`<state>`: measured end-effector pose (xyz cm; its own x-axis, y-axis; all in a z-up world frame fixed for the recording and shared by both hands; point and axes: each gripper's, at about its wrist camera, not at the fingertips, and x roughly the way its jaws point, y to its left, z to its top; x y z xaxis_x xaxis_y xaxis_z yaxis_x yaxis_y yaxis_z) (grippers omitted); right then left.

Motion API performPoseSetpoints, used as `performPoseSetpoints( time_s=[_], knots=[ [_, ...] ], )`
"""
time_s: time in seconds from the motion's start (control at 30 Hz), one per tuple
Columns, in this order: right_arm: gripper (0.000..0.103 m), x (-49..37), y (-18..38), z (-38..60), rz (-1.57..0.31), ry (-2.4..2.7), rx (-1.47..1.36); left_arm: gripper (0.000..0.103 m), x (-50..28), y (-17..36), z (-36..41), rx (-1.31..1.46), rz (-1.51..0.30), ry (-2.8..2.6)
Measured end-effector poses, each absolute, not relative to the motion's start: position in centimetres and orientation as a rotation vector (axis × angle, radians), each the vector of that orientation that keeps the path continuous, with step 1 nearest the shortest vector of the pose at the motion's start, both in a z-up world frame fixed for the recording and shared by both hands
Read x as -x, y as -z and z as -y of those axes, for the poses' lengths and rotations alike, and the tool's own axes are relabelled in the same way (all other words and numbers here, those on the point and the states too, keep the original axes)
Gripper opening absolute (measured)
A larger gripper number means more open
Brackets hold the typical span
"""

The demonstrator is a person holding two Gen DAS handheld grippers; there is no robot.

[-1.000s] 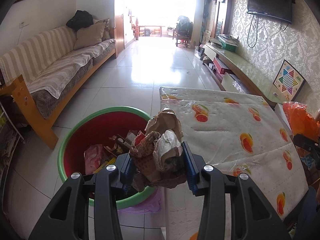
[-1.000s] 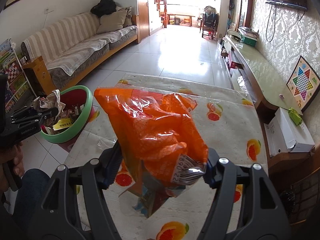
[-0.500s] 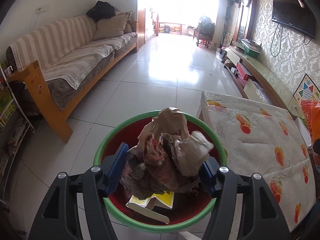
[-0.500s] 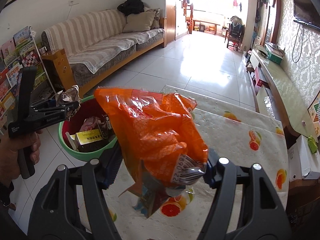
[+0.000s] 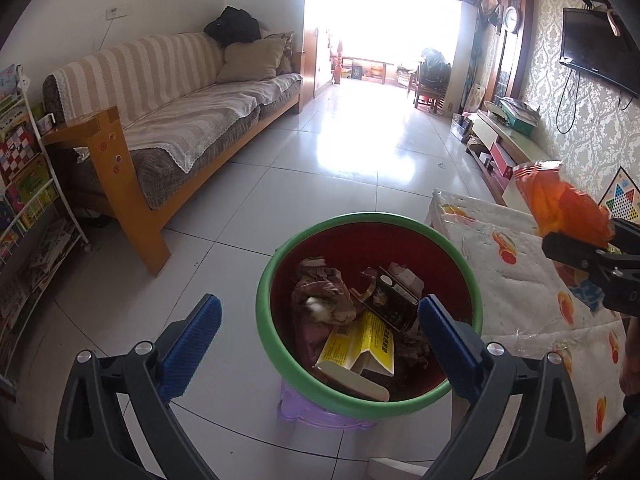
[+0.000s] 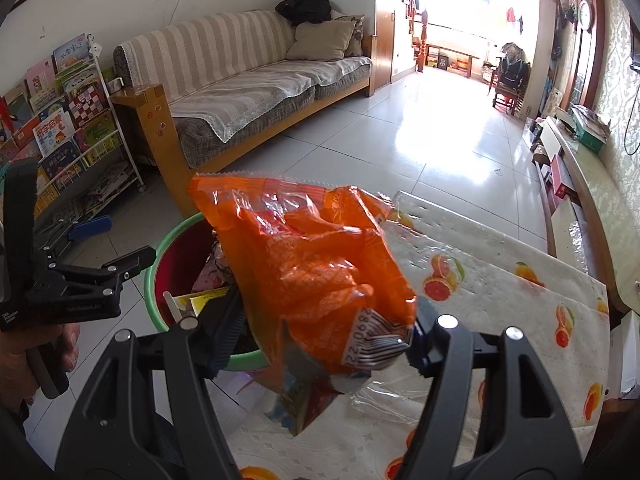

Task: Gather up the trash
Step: 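Release the orange bag into the bucket with the right gripper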

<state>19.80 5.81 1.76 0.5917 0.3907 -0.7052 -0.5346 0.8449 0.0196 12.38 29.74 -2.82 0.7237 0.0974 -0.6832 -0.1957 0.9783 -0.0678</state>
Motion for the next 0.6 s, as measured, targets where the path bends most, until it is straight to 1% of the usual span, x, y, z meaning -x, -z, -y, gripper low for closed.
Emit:
performPoseSetpoints(
  time_s=[0.33,0.6],
  knots=[
    [0.065,-21.7,1.0,-13.2,-0.769,-0.625,0.307,0.095,-9.3,2.5,-32.1,0.163,-0.726,-0.198],
    [0.067,-22.9,3.6,-16.8,-0.805,-0.633,0.360,0.095,-7.7,3.3,-33.8,0.177,-0.748,-0.220]
  ],
)
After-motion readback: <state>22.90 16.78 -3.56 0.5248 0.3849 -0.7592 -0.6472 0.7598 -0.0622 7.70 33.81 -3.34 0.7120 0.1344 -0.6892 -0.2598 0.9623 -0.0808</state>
